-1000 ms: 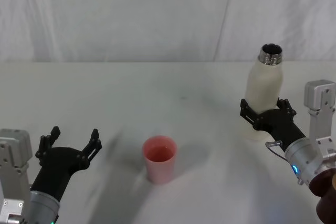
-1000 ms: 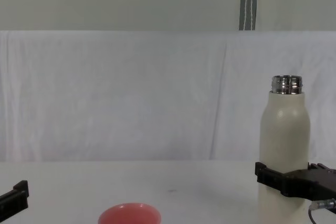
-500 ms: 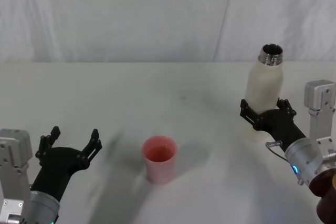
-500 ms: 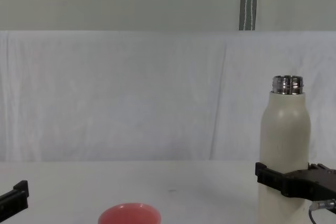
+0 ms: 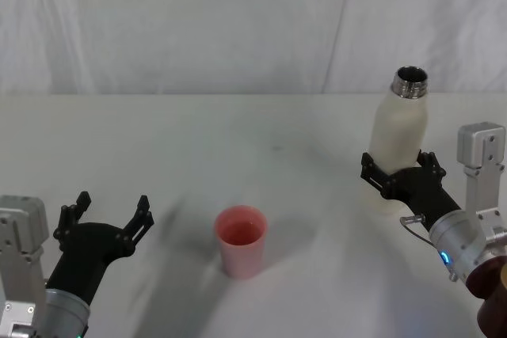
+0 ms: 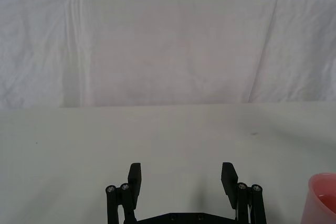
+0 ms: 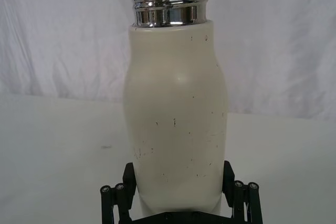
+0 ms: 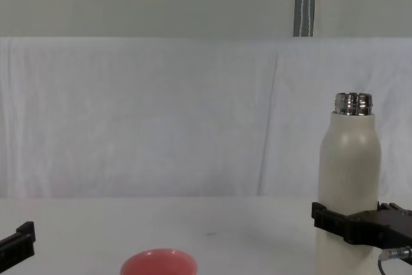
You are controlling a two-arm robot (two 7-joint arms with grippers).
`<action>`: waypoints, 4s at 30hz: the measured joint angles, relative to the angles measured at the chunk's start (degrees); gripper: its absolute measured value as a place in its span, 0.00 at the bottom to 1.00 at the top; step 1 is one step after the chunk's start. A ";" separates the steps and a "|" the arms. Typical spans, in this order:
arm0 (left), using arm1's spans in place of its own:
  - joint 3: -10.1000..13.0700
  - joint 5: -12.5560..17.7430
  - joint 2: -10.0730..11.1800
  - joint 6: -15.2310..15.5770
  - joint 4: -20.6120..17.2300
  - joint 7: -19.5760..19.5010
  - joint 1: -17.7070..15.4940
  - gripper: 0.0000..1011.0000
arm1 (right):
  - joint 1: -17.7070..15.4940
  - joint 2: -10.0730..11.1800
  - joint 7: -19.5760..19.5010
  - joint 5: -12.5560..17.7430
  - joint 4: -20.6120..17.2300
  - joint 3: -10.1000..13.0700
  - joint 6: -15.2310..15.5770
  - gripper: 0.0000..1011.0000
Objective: Grasp the thermos with one hand and pour water into the cup lid.
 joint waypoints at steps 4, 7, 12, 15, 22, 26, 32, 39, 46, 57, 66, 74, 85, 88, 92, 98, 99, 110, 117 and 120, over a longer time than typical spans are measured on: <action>0.00 0.00 0.00 0.00 0.00 0.00 0.00 0.99 | 0.01 -0.01 0.00 0.00 0.00 0.02 0.00 0.99; 0.00 0.00 0.00 0.00 0.00 0.00 0.00 0.99 | 0.01 -0.01 0.00 0.01 0.00 0.03 -0.01 0.99; 0.00 0.00 0.00 0.00 0.00 0.00 0.00 0.99 | 0.01 -0.01 0.00 0.03 0.00 0.04 -0.03 0.99; 0.00 0.00 0.00 0.00 0.00 0.00 0.00 0.99 | 0.01 -0.01 0.00 0.04 0.00 0.04 -0.04 0.99; 0.00 0.00 0.00 0.00 0.00 0.00 0.00 0.99 | 0.01 -0.01 -0.01 0.04 0.00 0.04 -0.08 0.99; 0.00 0.00 0.00 0.00 0.00 0.00 0.00 0.99 | 0.01 -0.01 -0.01 0.04 0.00 0.04 -0.10 0.99; 0.00 0.00 0.00 0.00 0.00 0.00 0.00 0.99 | 0.01 -0.01 -0.01 0.05 0.00 0.04 -0.10 0.99; 0.00 0.00 0.00 0.00 0.00 0.00 0.00 0.99 | 0.18 -0.10 0.03 0.06 0.10 -0.03 -0.10 0.99; 0.00 0.00 0.00 0.00 0.00 0.01 0.00 0.99 | 0.38 -0.16 0.58 0.41 0.34 -0.17 -0.11 0.99; 0.00 0.00 0.00 0.00 0.00 0.00 0.00 0.99 | -0.01 0.25 1.39 0.99 0.21 -0.52 0.05 0.99; 0.00 0.00 0.00 0.00 0.00 0.00 0.00 0.99 | -0.35 0.82 1.94 1.40 -0.32 -0.94 0.04 0.99; 0.00 0.00 0.00 0.00 0.00 0.00 0.00 0.99 | -1.05 1.37 2.09 1.64 -1.25 -1.02 -0.03 0.99; 0.00 0.00 0.00 0.00 0.00 0.00 0.00 0.99 | -1.90 1.87 2.06 1.83 -2.02 -0.99 -0.06 0.99; 0.00 0.00 0.00 0.00 0.00 0.00 0.00 0.99 | -2.22 2.00 1.96 1.85 -2.26 -0.96 -0.04 0.99; 0.00 0.00 0.00 0.00 0.00 0.00 0.00 0.99 | -2.65 2.17 1.91 1.89 -2.59 -0.90 0.02 0.99; 0.00 0.00 0.00 0.00 0.00 0.00 0.00 0.99 | -3.53 2.39 1.76 2.01 -3.41 -0.75 0.16 0.99; 0.00 0.00 0.00 0.00 0.00 0.00 0.00 0.99 | -3.68 2.42 1.72 2.03 -3.55 -0.71 0.19 0.99; 0.00 0.00 0.00 0.00 0.00 0.00 0.00 0.99 | -6.87 3.00 0.99 2.34 -6.90 -0.17 0.88 0.99; 0.00 0.00 0.00 0.00 0.00 0.00 0.00 0.99 | -9.22 3.22 0.33 2.44 -10.40 0.25 0.83 0.99; 0.00 0.00 0.00 0.00 0.00 0.00 0.00 0.99 | -10.74 3.21 -0.38 2.13 -12.89 0.42 0.21 0.99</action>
